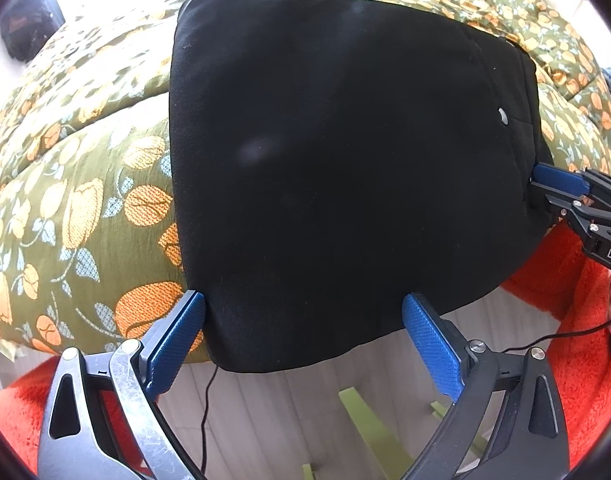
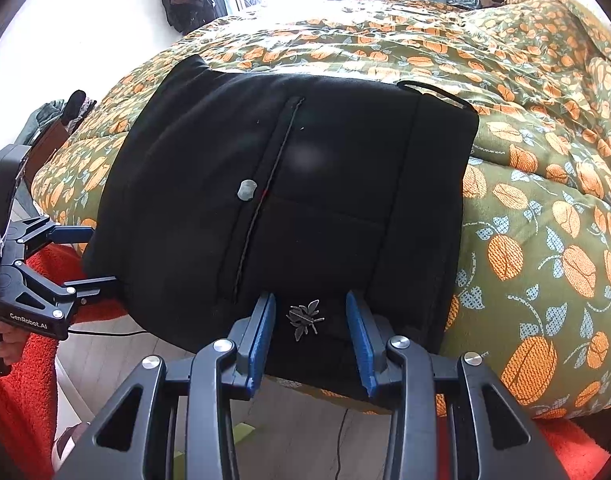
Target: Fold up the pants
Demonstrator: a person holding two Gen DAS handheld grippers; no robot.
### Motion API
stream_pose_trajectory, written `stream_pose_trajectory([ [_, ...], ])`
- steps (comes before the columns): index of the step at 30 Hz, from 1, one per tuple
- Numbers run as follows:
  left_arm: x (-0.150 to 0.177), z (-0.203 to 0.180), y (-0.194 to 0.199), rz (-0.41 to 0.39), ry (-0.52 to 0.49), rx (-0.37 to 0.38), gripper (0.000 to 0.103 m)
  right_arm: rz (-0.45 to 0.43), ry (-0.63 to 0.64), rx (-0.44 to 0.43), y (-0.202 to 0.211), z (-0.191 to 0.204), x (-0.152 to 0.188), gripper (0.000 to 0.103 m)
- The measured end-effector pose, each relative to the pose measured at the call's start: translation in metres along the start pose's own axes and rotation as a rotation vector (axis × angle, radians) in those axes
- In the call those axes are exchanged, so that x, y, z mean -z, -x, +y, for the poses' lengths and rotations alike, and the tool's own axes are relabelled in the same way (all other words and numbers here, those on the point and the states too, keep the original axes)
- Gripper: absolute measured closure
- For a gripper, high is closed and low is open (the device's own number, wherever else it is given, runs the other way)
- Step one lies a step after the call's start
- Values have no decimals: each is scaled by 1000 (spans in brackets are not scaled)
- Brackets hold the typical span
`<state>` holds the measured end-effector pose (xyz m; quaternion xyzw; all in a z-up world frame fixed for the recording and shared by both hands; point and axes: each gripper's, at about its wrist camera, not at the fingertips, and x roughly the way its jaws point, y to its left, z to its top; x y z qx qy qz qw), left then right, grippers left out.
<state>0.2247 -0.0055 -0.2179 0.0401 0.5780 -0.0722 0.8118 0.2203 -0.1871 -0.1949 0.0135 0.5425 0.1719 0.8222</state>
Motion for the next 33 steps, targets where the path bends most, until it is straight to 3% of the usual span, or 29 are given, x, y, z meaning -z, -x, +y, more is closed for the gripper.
stream_pose_trajectory([
  [9,5,4,11,-5,-2,17,5,-16,-2,11,1,2,2,65],
  [12,1,22,40,-32,26,84,13,-10,-48,-61,17,-7,-6,62],
  [14,-3,42,63,-111,66,119,9,-69,-153,-154,43,-30,-9,56],
  [16,-12,64,68,-155,120,161,8,-144,-251,-188,64,-60,-8,30],
  [17,-17,73,61,-145,145,191,8,-150,-288,-204,66,-74,-9,29],
  [20,-32,86,27,-55,192,221,9,-47,-388,-291,40,-107,-13,29],
  [23,-40,83,4,-5,185,260,11,37,-380,-352,8,-111,-16,29],
  [26,-44,77,-4,11,180,296,11,137,-309,-307,-22,-99,-20,29],
  [27,-45,75,-3,7,186,314,16,126,-297,-304,-25,-96,-22,27],
  [28,-44,75,-1,2,194,334,36,120,-309,-322,-25,-96,-23,30],
  [29,-44,74,5,-10,194,328,60,127,-344,-364,-25,-97,-24,39],
  [30,-45,72,14,-25,190,330,72,123,-360,-381,-22,-98,-25,52],
  [31,-46,73,21,-38,189,339,82,111,-341,-386,-16,-95,-28,64],
  [33,-53,75,41,-71,187,378,84,88,-287,-387,-2,-86,-36,71],
])
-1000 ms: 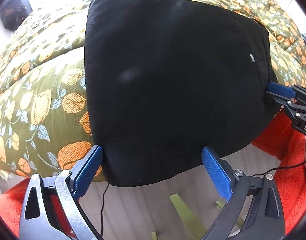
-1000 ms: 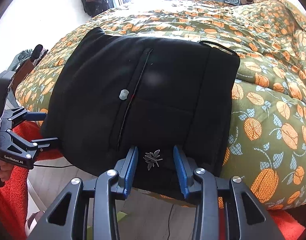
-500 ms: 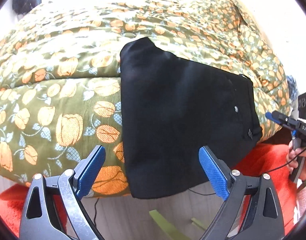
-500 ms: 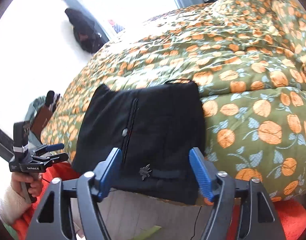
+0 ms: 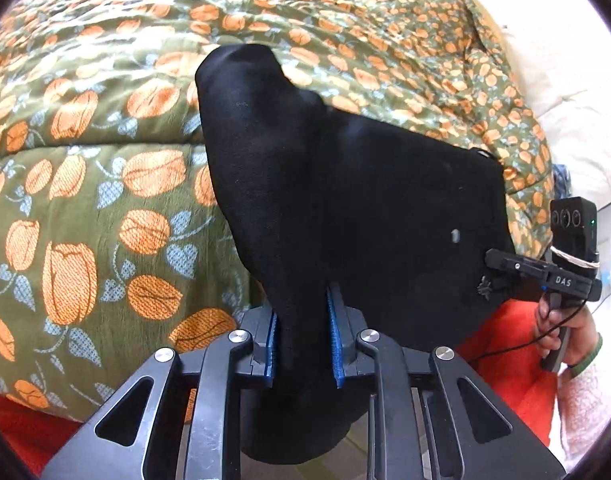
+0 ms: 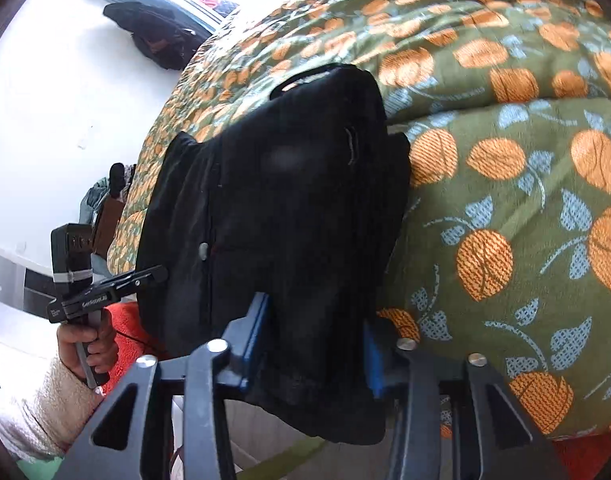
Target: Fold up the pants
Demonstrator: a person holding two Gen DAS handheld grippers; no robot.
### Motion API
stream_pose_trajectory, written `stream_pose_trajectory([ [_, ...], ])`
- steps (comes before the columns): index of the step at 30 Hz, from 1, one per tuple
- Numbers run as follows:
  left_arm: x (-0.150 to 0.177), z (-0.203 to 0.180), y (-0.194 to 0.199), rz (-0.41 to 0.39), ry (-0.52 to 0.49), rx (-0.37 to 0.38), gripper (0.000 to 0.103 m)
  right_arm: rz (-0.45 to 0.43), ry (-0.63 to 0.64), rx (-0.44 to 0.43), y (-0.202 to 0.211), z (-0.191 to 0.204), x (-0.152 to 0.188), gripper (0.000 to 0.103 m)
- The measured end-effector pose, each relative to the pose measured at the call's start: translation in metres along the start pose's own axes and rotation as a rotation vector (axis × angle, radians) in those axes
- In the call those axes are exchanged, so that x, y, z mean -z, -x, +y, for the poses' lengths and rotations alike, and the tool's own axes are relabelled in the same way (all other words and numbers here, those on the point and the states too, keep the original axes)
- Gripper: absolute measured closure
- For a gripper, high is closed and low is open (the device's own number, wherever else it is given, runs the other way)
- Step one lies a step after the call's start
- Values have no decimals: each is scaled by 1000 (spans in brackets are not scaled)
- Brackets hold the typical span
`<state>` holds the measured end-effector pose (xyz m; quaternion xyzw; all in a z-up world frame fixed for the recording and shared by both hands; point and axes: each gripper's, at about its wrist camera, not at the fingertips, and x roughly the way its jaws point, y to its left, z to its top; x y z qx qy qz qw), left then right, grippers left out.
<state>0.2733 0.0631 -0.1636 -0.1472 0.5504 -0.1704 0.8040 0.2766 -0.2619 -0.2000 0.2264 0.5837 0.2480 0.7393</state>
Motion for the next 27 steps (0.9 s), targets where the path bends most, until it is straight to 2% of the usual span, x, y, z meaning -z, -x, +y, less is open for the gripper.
stream_pose_trajectory([
  [3,-28,-12,33,-85,-1,77,85,-53,53,-58,17,30,-16,74],
  [4,-42,-17,41,-117,-17,69,85,-79,77,-85,22,43,-25,74],
  [7,-88,-24,62,-227,-87,-6,85,-163,163,-109,28,83,-70,74],
  [11,-149,-8,64,-350,-124,-126,84,-259,226,-75,13,102,-147,74],
  [13,-165,10,50,-342,-116,-178,81,-273,193,-66,1,93,-180,74],
  [15,-172,30,23,-288,-87,-221,77,-246,168,-27,-20,80,-203,72],
  [17,-166,43,-5,-229,-71,-292,76,-164,134,55,-46,60,-215,68],
  [19,-149,49,-16,-210,-100,-395,74,-76,98,188,-67,37,-210,67],
  [20,-137,51,-13,-215,-112,-420,71,-51,94,260,-71,29,-204,65],
  [21,-125,49,-8,-223,-120,-429,60,-53,94,291,-68,23,-197,65],
  [22,-114,45,-1,-234,-127,-448,37,-65,90,295,-62,19,-190,64],
  [23,-104,41,6,-254,-133,-480,26,-83,87,302,-52,19,-180,54],
  [24,-92,34,15,-280,-143,-508,7,-99,94,326,-42,21,-170,37],
  [25,-83,25,25,-310,-162,-525,4,-118,114,350,-32,27,-160,25],
  [27,-67,5,40,-340,-195,-588,4,-149,160,385,-13,44,-140,21],
])
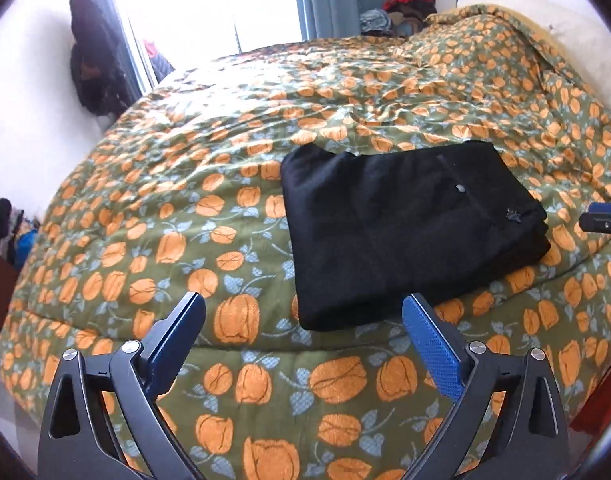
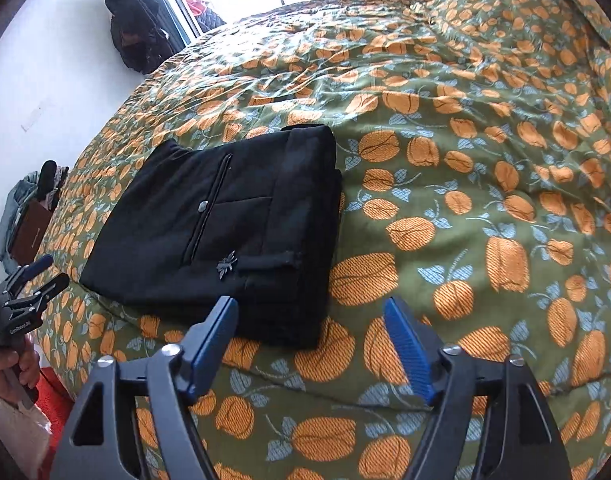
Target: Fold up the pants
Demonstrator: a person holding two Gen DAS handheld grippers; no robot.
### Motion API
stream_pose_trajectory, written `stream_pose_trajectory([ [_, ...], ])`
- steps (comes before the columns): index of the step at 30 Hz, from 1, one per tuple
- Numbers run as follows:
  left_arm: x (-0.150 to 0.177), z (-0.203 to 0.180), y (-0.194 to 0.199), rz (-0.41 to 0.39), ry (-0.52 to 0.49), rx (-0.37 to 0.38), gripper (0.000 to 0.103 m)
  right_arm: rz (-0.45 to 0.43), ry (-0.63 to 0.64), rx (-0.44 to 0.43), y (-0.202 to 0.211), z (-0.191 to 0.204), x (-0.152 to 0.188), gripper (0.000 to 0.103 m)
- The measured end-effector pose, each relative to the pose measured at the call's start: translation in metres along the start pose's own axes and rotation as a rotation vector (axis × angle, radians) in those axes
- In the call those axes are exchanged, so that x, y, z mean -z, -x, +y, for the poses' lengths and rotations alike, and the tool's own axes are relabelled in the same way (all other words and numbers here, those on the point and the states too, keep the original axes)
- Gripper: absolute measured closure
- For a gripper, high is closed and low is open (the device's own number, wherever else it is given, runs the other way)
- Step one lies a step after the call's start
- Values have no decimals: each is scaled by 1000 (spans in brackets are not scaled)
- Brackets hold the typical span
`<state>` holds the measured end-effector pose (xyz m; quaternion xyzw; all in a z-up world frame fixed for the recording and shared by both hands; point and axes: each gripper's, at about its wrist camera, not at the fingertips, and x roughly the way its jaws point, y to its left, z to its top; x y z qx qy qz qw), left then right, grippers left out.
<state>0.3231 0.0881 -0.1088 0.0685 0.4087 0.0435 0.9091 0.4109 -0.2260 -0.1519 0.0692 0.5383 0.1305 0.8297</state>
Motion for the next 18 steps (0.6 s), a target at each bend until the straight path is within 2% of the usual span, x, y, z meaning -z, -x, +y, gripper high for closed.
stream_pose_trajectory([
  [3,7,-11,40,-1,5,-91,3,-38,29,11,38,21,26,3],
  [6,20,-19,74,-30,9,-155,3,-76,28,29,70,46,56,1],
  [10,37,-22,97,73,17,-83,3,-80,15,81,91,78,95,1],
  [14,51,-20,116,86,54,-38,3,-33,31,85,100,109,124,1],
  [18,55,-20,125,101,73,27,3,-42,114,136,115,134,138,1],
])
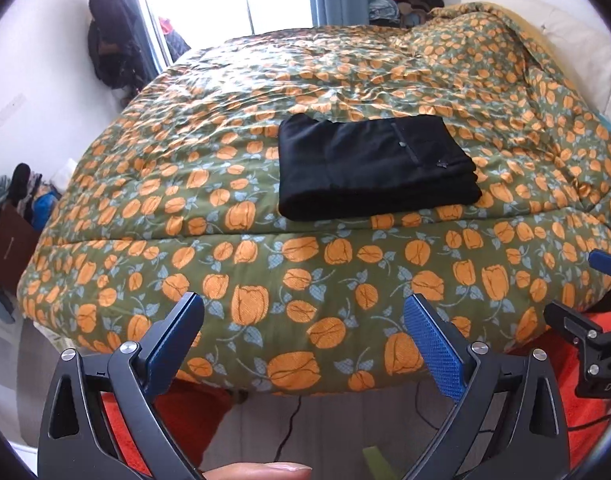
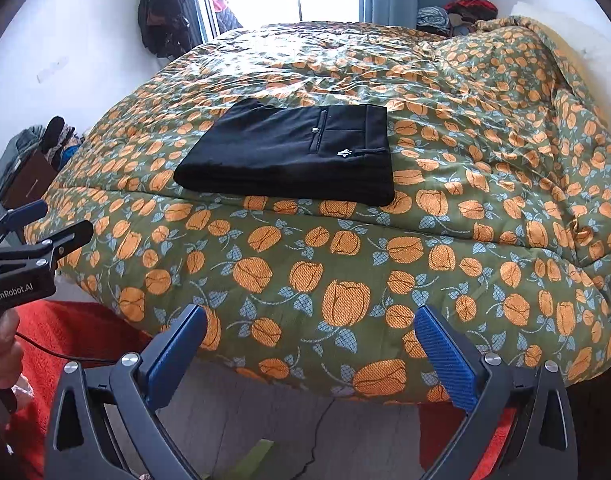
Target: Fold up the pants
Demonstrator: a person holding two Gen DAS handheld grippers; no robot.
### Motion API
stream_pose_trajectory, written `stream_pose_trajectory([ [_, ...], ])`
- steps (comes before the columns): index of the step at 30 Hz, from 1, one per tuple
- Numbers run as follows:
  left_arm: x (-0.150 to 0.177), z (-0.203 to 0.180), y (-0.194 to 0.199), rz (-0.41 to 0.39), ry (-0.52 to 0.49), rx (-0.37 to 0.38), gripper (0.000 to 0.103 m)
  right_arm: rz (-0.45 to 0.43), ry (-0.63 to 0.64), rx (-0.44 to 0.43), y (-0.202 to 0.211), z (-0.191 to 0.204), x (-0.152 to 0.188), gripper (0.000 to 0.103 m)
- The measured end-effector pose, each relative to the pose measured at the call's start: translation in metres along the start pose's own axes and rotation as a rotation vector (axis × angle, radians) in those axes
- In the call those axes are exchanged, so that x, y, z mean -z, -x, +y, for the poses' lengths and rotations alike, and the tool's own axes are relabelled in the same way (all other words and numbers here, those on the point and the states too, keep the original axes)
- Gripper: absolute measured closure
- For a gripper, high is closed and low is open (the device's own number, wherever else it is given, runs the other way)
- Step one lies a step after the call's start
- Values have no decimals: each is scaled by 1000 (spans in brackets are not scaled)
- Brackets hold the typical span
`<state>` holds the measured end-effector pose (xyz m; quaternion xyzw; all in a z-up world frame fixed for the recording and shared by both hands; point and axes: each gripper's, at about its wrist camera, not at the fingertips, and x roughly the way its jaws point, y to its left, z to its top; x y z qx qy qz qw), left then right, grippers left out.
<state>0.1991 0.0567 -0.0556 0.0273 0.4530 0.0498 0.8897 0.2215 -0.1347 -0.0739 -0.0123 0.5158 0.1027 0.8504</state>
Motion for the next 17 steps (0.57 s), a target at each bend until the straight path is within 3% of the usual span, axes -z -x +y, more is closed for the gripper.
stream_pose_trajectory([
  [7,1,1,6,-6,9,8,3,-58,24,46,23,4,-4,1],
  [17,5,-7,16,-21,-3,2,2,-77,10,36,27,1,-7,1],
])
